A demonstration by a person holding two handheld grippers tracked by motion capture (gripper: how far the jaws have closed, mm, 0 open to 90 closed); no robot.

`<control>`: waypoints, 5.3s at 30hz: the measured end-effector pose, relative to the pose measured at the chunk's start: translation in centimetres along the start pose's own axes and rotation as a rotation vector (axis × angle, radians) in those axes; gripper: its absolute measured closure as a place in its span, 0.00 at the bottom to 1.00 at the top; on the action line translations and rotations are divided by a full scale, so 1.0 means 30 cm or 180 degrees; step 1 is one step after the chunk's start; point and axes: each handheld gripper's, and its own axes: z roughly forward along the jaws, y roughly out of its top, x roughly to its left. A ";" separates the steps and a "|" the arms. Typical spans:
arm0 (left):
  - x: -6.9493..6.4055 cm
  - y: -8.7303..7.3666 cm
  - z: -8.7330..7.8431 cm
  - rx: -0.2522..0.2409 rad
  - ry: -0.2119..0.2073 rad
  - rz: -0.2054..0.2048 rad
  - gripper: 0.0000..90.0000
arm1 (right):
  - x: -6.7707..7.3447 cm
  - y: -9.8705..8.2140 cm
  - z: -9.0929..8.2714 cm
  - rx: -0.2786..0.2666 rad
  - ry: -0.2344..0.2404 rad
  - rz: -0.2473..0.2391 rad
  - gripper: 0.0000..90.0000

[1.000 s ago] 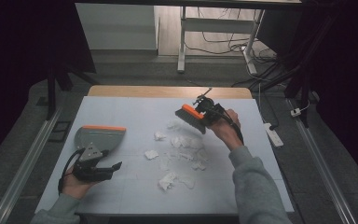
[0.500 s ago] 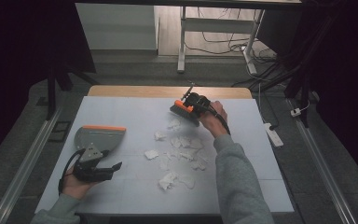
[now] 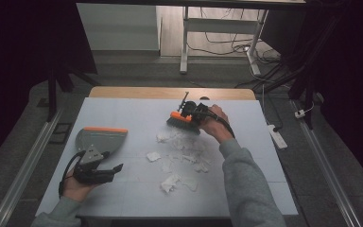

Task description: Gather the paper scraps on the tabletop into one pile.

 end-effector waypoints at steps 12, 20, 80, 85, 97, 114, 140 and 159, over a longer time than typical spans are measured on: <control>0.000 0.000 0.000 0.0007 0.0012 0.0001 0.33 | 0.124 -0.100 -0.123 -0.0318 0.0174 -0.0107 0.75; 0.000 -0.001 0.000 0.0010 0.0014 -0.0003 0.33 | 0.090 -0.100 -0.200 -0.0759 -0.0095 0.0331 0.75; 0.041 -0.020 -0.010 -0.0036 0.0115 -0.0148 0.34 | 0.278 0.013 -0.227 -0.0771 0.0351 0.0625 0.75; 0.044 -0.022 -0.013 -0.0047 0.0133 -0.0160 0.34 | 0.304 0.041 -0.215 -0.0753 0.0603 0.0725 0.75; 0.049 -0.023 -0.014 -0.0048 0.0137 -0.0167 0.34 | 0.397 0.139 -0.174 -0.0690 0.0771 0.0840 0.75; 0.037 -0.023 -0.003 0.0000 0.0170 -0.0045 0.34 | 0.426 0.172 -0.072 -0.0574 0.0990 0.1410 0.75; 0.035 -0.026 0.006 0.0066 0.0186 -0.0025 0.34 | 0.378 -0.085 -0.272 -0.1074 0.0751 0.1230 0.75; 0.041 -0.030 0.003 0.0061 0.0202 -0.0042 0.34 | 0.577 -0.106 -0.344 -0.0931 0.1234 0.0168 0.75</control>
